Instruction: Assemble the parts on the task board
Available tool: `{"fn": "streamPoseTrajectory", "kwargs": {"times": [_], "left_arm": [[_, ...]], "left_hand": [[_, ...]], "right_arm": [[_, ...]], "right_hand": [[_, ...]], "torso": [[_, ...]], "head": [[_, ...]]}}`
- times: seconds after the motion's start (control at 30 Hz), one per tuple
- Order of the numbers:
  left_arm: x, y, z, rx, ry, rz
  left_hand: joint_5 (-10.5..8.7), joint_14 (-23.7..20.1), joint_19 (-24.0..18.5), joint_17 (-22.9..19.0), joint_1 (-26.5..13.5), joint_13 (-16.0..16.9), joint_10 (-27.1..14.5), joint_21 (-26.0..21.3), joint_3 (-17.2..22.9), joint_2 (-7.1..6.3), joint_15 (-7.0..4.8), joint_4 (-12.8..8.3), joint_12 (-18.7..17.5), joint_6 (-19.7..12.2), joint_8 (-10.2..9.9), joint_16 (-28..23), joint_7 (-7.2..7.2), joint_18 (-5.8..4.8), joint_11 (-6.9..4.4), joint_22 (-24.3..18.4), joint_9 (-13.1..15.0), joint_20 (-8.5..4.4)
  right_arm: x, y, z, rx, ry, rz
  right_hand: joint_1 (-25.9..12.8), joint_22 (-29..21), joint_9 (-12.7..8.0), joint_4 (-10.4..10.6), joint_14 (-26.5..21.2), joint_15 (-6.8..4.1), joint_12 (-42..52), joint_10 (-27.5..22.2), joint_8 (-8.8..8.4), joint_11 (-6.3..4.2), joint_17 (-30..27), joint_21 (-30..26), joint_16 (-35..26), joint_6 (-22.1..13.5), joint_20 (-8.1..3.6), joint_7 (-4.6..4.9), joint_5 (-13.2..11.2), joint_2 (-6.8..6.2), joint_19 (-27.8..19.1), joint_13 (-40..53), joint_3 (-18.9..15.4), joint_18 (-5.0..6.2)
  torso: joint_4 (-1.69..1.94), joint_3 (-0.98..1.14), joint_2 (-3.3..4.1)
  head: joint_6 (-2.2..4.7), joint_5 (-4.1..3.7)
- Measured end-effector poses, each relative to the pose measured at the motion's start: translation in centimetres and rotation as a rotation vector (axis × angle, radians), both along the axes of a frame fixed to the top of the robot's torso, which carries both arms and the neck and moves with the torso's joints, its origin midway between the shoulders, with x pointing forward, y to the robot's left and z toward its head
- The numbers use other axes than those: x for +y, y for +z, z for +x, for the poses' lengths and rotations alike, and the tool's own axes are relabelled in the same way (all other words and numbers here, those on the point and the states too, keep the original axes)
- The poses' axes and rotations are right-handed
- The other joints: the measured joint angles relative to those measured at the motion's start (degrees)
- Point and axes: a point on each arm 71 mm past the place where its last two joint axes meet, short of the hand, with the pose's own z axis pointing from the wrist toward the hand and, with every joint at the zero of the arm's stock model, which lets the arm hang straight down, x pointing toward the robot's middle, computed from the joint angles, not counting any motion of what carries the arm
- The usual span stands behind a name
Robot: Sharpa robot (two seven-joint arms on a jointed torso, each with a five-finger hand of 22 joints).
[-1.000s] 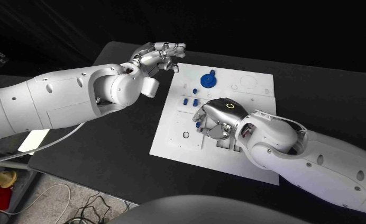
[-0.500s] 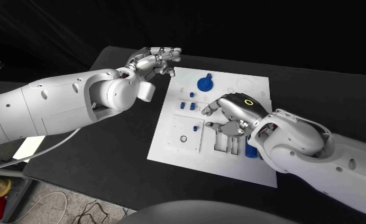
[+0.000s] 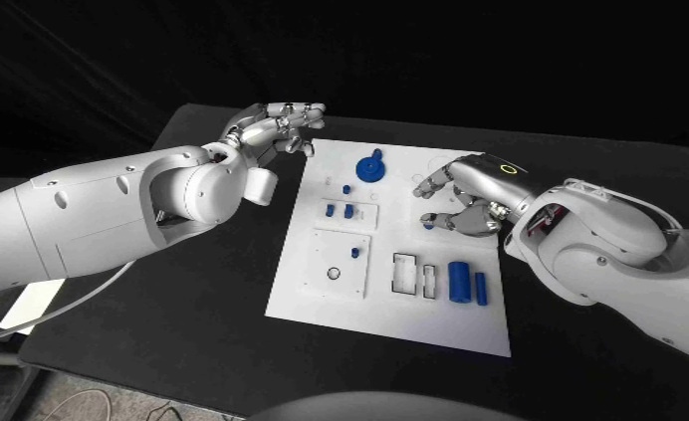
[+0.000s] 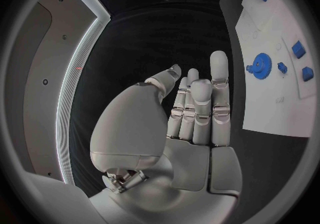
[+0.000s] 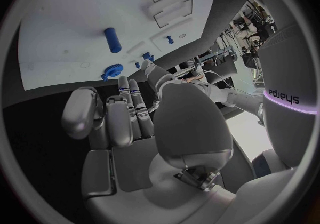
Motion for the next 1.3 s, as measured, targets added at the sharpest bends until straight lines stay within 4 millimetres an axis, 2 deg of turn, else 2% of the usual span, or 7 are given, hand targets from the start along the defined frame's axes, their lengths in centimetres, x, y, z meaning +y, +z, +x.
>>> {"fn": "streamPoseTrajectory", "kwargs": {"times": [0.33, 0.53, 0.7, 1.0, 1.17, 1.23, 1.3], "left_arm": [[0.0, 0.0, 0.0, 0.000, 0.001, 0.001], [0.1, 0.0, 0.0, 0.000, 0.002, 0.001], [0.1, 0.0, 0.0, 0.000, 0.002, 0.001], [0.1, 0.0, 0.0, 0.001, 0.003, 0.001], [0.1, 0.0, 0.0, 0.001, 0.003, 0.002], [0.1, 0.0, 0.0, 0.002, 0.003, 0.002], [0.1, 0.0, 0.0, 0.002, 0.003, 0.002]], "left_hand": [[0.00, 0.00, 0.00, 0.00, 0.22, 0.00, -0.21, 0.00, 0.00, 0.22, 0.00, 0.00, 0.00, 0.00, 0.00, 0.00, 0.00, 0.00, -0.21, 0.00, 0.00, 0.00], [0.00, 0.00, 0.00, 0.00, 0.22, -0.01, -0.21, 0.00, 0.00, 0.22, 0.00, 0.00, 0.00, 0.00, 0.00, 0.00, 0.00, 0.00, -0.21, 0.00, 0.00, 0.00], [0.00, 0.00, 0.00, 0.01, 0.22, 0.05, -0.21, 0.00, 0.00, 0.22, 0.00, 0.00, 0.00, -0.20, 0.00, 0.00, 0.21, 0.01, -0.21, 0.01, 0.00, 0.00], [0.00, 0.00, 0.00, -0.04, 0.22, 0.05, -0.21, 0.00, 0.00, 0.22, 0.00, 0.00, 0.00, -0.20, 0.00, 0.00, 0.20, 0.00, -0.21, 0.01, 0.00, 0.00], [0.00, 0.00, 0.00, -0.04, 0.22, 0.04, -0.21, 0.00, 0.00, 0.22, 0.00, 0.00, 0.00, -0.20, 0.00, 0.00, 0.20, 0.00, -0.21, 0.01, 0.00, 0.00], [0.00, 0.00, 0.00, -0.04, 0.22, 0.04, -0.21, 0.00, 0.00, 0.22, 0.00, 0.00, 0.00, -0.20, 0.00, 0.00, 0.20, 0.00, -0.21, 0.01, 0.00, 0.00], [0.00, 0.00, 0.00, -0.04, 0.22, 0.04, -0.21, 0.00, 0.00, 0.22, 0.00, 0.00, 0.00, -0.20, 0.00, 0.00, 0.20, 0.00, -0.21, 0.01, 0.00, 0.00]], "right_arm": [[0.1, -1.3, 0.5, 0.064, -0.006, -0.073], [0.3, -1.8, 0.7, 0.073, -0.012, -0.103], [0.4, -2.0, 0.9, 0.065, -0.021, -0.124], [0.4, -2.3, 1.0, 0.050, -0.030, -0.150], [0.3, -2.3, 1.0, 0.045, -0.033, -0.164], [0.3, -2.4, 1.0, 0.043, -0.034, -0.168], [0.3, -2.4, 1.0, 0.042, -0.035, -0.173]], "right_hand": [[0.97, -0.79, -0.22, 0.19, 0.00, 0.00, 0.86, 0.01, 0.00, -0.01, -0.53, -0.45, -0.36, -0.39, -0.21, -0.39, -0.79, 0.54, -0.21, -0.08, -1.57, 0.00], [1.95, -0.79, -0.28, 0.19, 0.00, 0.00, 1.61, 0.52, 0.00, -0.52, -0.52, -0.67, -0.36, -0.39, -0.21, -0.39, -1.15, 1.52, -0.20, -0.08, -1.57, 0.00], [2.55, -0.79, -0.27, 0.19, 0.00, 0.00, 1.92, 0.52, 0.00, -0.52, -0.52, -0.67, -0.35, -0.39, -0.21, -0.39, -1.46, 2.12, -0.20, -0.07, -1.57, 0.00], [2.86, -0.90, -0.27, 0.00, 0.00, 0.00, 1.92, 0.73, 0.00, -0.72, -0.59, -0.67, -0.35, -0.19, -0.21, -0.59, -1.46, 2.43, -0.20, -0.13, -1.38, 0.00], [3.08, -0.90, -0.27, 0.01, 0.00, -0.01, 2.13, 0.75, 0.00, -0.70, -0.59, -0.67, -0.35, 0.03, -0.21, -0.37, -1.46, 2.65, -0.20, -0.13, -1.38, 0.00], [3.08, -0.90, -0.27, -0.15, 0.00, 0.00, 2.13, 1.07, 0.00, -0.64, -0.59, -0.67, -0.35, 0.27, -0.21, -0.61, -1.46, 2.65, -0.20, -0.13, -1.23, 0.00], [3.08, -0.90, -0.27, -0.15, 0.00, -0.01, 2.43, 1.26, 0.00, -0.82, -0.59, -0.67, -0.35, 0.55, -0.21, -0.38, -1.46, 2.65, -0.20, -0.13, -1.23, 0.00]], "torso": [[0.07, 0.02, 0.05], [0.10, -0.05, 0.05], [0.10, -0.07, 0.04], [0.10, -0.07, 0.00], [0.07, -0.07, -0.01], [0.07, -0.07, -0.01], [0.04, -0.04, -0.01]], "head": [[0.02, -0.23], [-0.12, -0.19], [-0.16, -0.16], [-0.21, -0.16], [-0.21, -0.19], [-0.21, -0.21], [-0.21, -0.26]]}}
